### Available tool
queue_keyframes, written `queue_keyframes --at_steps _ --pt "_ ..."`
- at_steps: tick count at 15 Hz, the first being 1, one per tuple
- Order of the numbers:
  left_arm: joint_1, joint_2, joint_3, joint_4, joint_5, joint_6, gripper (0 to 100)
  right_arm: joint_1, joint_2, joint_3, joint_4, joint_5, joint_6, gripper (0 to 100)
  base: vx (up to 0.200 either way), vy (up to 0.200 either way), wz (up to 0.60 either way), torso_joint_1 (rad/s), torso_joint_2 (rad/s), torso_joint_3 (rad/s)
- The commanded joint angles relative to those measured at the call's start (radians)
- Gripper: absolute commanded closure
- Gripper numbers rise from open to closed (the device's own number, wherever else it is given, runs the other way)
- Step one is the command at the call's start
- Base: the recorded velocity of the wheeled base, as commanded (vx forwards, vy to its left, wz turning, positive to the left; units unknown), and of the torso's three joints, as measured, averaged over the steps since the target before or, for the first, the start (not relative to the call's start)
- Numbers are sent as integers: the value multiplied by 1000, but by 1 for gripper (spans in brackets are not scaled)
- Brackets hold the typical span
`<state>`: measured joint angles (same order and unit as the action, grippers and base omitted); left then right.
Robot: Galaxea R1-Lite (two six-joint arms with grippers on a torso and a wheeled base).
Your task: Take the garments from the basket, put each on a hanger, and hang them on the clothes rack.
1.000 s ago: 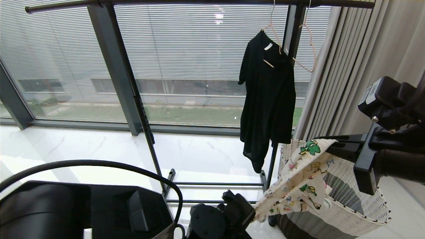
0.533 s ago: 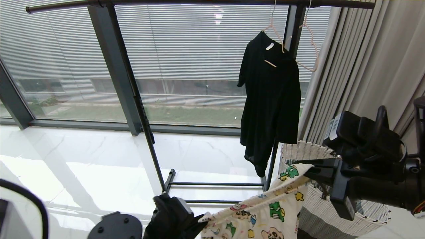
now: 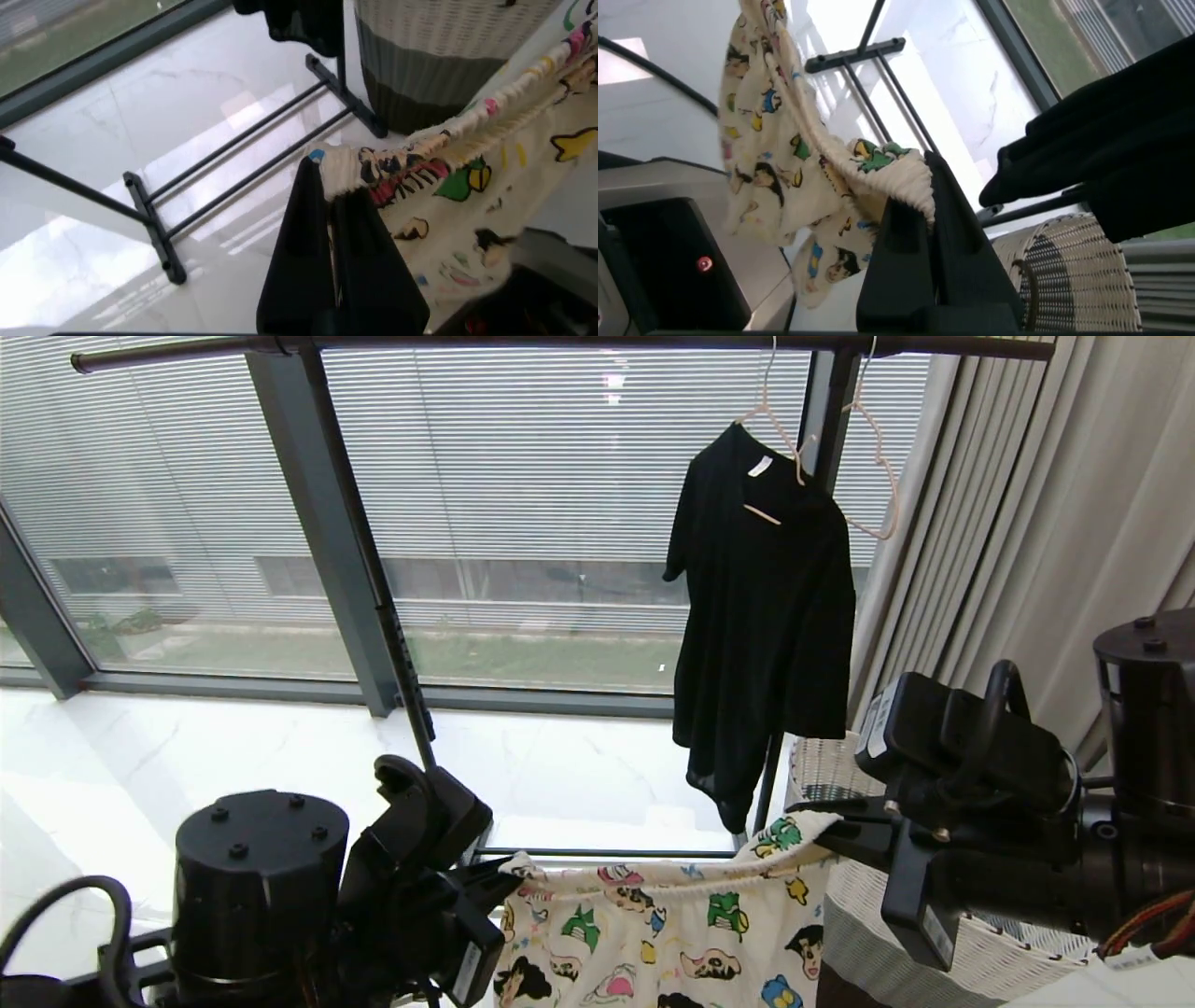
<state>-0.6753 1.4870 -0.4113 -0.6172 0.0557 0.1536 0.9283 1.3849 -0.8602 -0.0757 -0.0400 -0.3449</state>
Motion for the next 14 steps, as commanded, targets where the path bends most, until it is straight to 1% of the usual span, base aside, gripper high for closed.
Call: queue_keyframes --at_steps 1,2,4,6,7,8,10,11,12,13,14 --pt "16 -179 -179 278 -7 1 100 0 3 -5 1 0 1 100 0 0 0 0 0 0" --pt "2 -229 -207 386 -11 3 100 0 2 -11 -1 -1 1 100 0 0 0 0 0 0" --pt "-18 -289 -221 504 -13 3 100 0 3 -31 1 -1 1 100 0 0 0 0 0 0" --pt "-38 -295 -208 499 1 0 100 0 3 -37 1 0 0 100 0 0 0 0 0 0" --pt "-56 -317 -205 498 27 1 100 0 2 -37 2 -1 0 100 0 0 0 0 0 0" --pt "-58 -326 -202 498 35 6 100 0 0 -39 2 -1 0 100 0 0 0 0 0 0" --pt "-58 -343 -215 498 30 50 100 0 -10 -53 4 0 0 100 0 0 0 0 0 0" --pt "-58 -340 -254 499 30 50 100 0 -20 -69 11 0 0 100 0 0 0 0 0 0" --pt "-58 -329 -317 510 22 49 100 0 -29 -89 22 2 -2 100 0 0 0 0 0 0" --pt "-58 -307 -376 536 16 47 100 -5 -30 -117 40 2 -2 100 0 0 0 0 0 0" --pt "-58 -283 -474 596 7 46 100 -17 -30 -177 85 5 -6 100 0 0 0 0 0 0"
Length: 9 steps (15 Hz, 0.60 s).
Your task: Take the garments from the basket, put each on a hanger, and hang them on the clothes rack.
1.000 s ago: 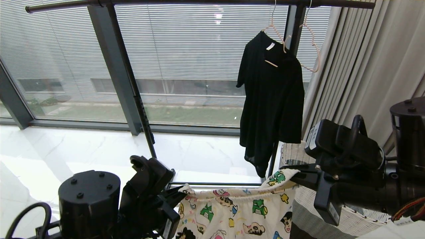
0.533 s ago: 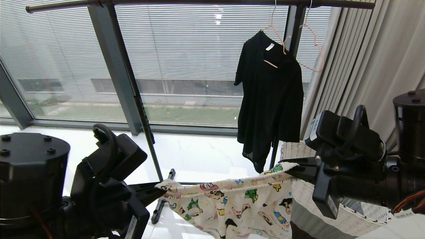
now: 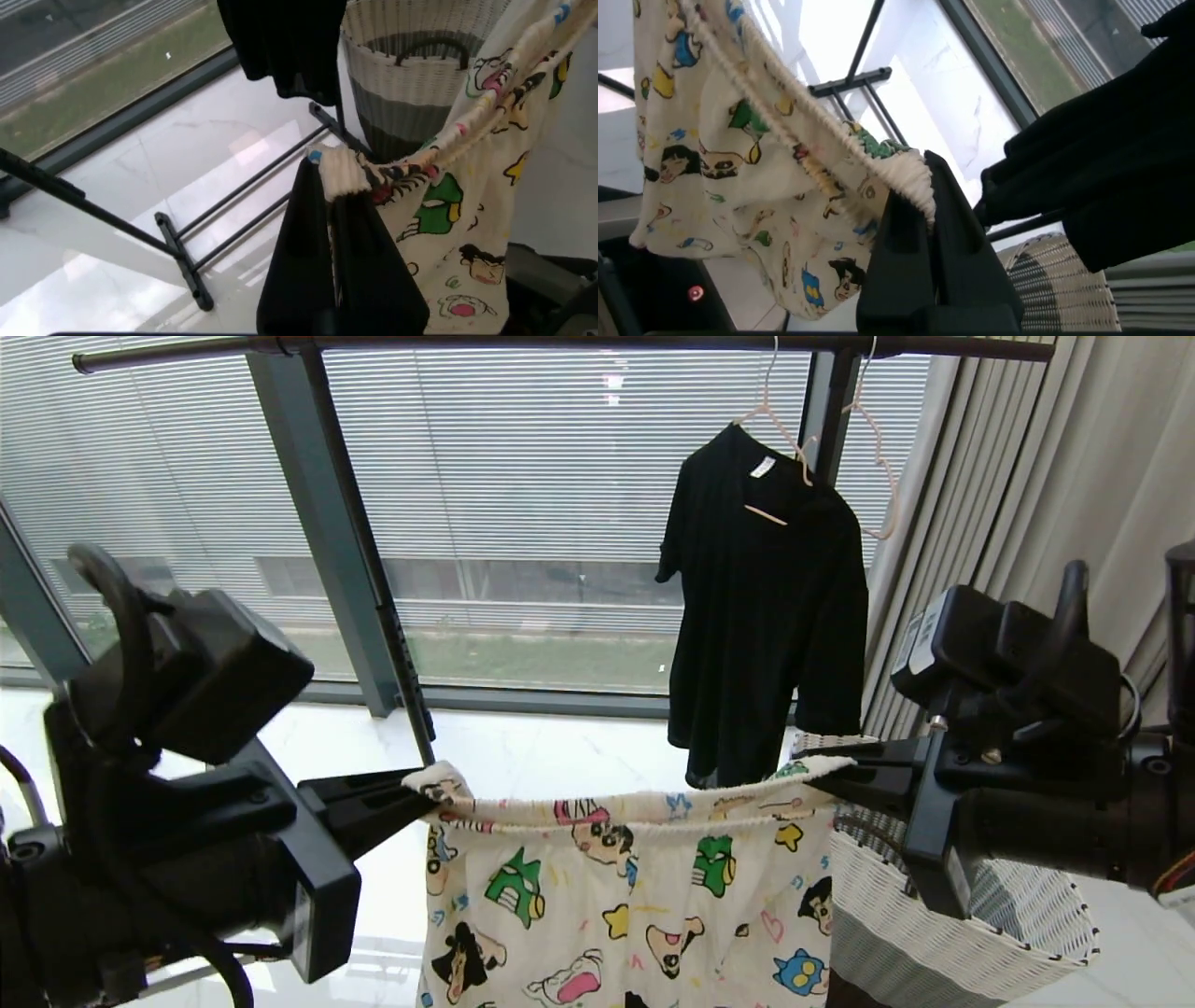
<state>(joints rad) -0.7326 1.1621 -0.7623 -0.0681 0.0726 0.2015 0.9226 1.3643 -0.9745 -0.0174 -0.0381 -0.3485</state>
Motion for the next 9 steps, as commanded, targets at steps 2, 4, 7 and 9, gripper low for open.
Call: queue_keyframes --at_steps 2,4,7,9 --pt "-2 62 -262 185 -59 -4 100 -34 -4 -173 113 12 -18 100 0 0 0 0 0 0" --pt "-4 59 -356 317 -102 -4 100 -68 -2 -236 152 43 -40 100 0 0 0 0 0 0" --pt "-18 56 -377 355 -114 -1 100 -88 -24 -236 182 47 -49 100 0 0 0 0 0 0" --pt "-18 82 -380 327 -155 32 100 -82 -105 -176 257 67 -49 100 0 0 0 0 0 0"
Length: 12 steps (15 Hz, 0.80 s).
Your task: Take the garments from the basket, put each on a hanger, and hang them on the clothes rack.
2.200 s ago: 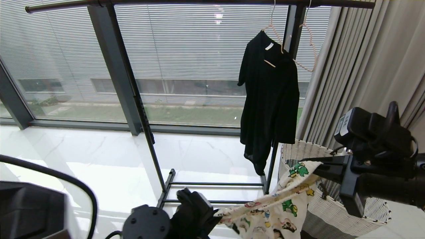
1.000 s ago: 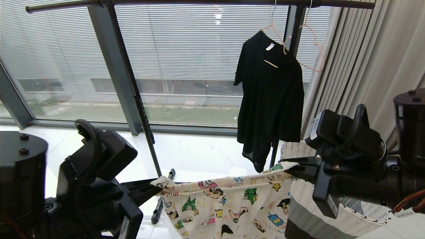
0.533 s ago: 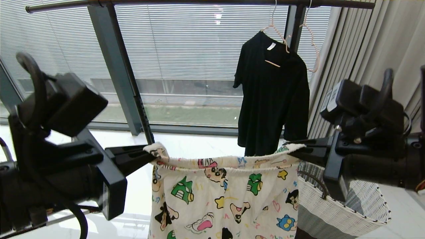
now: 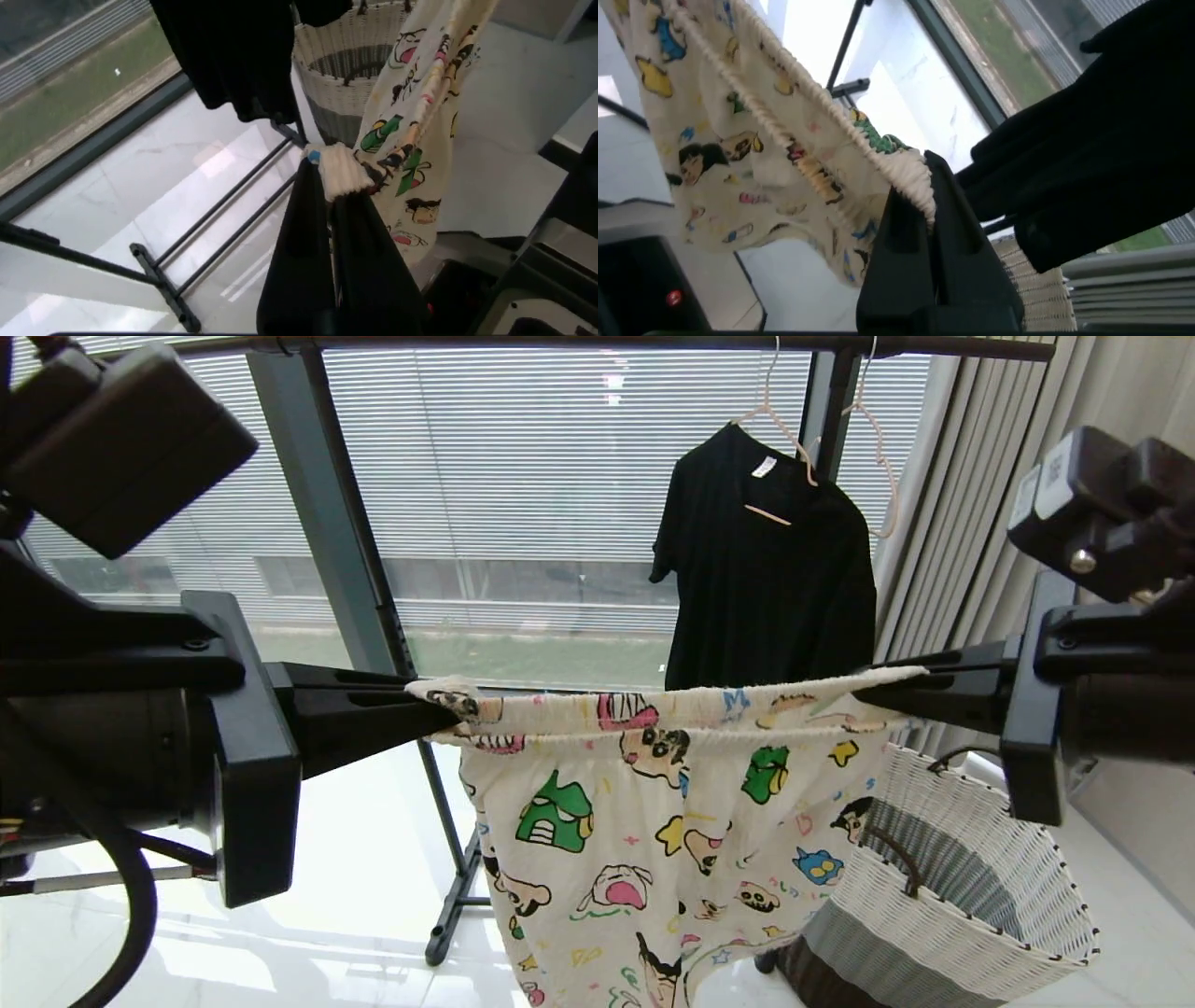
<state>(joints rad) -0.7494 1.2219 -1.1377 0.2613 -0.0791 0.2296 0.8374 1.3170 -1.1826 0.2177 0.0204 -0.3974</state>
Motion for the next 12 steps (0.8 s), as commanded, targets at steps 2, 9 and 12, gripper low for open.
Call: queue_keyframes --at_steps 2,9,12 --pt "-1 62 -5 -102 -44 7 100 51 -130 90 88 41 -4 100 0 0 0 0 0 0" --pt "-8 119 -31 -209 -28 2 100 200 -130 149 89 19 3 100 0 0 0 0 0 0" --pt "-58 51 47 -177 79 -131 100 98 -87 115 0 6 15 100 0 0 0 0 0 0"
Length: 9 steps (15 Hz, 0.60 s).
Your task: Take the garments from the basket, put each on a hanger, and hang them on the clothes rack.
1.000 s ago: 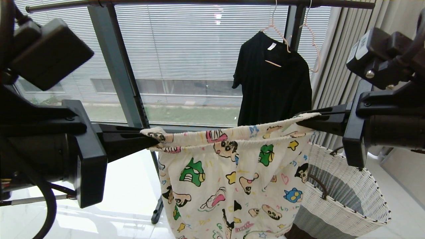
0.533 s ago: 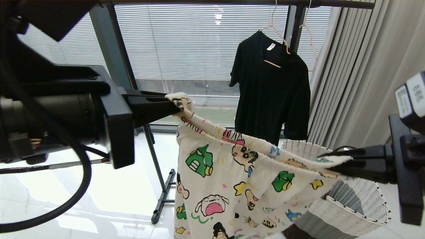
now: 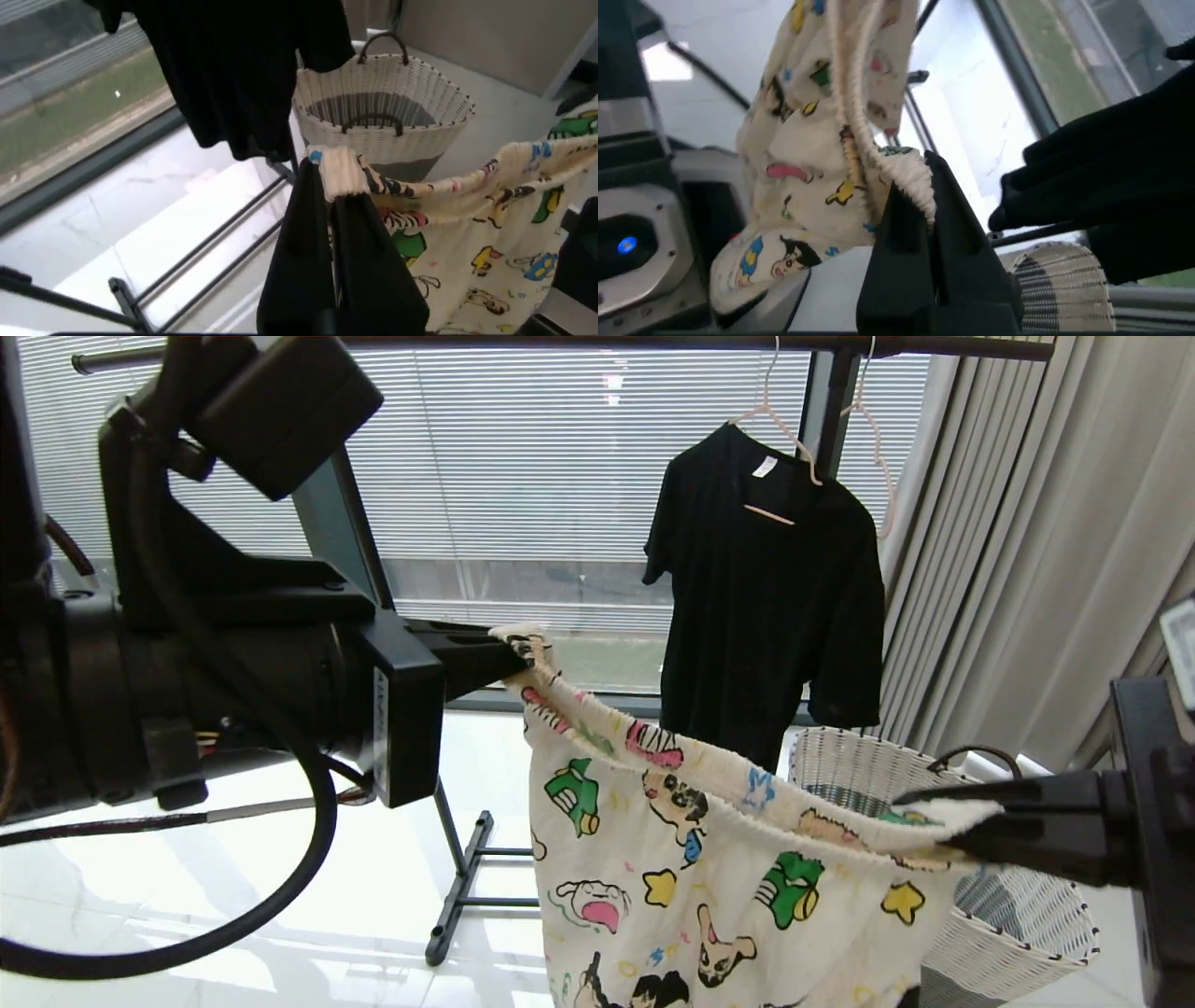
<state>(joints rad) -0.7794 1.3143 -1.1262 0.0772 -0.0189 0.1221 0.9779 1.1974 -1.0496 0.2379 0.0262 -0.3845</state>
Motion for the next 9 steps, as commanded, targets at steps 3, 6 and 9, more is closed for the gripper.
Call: queue_keyframes --at_steps 3,6,9 --pt "-225 -86 118 13 155 -194 100 -93 143 -179 -55 1 24 100 0 0 0 0 0 0" --pt "-255 -63 105 13 206 -202 100 -102 191 -250 -55 1 24 100 0 0 0 0 0 0" --pt "-255 -63 108 13 206 -202 100 -102 188 -244 -51 -2 24 100 0 0 0 0 0 0"
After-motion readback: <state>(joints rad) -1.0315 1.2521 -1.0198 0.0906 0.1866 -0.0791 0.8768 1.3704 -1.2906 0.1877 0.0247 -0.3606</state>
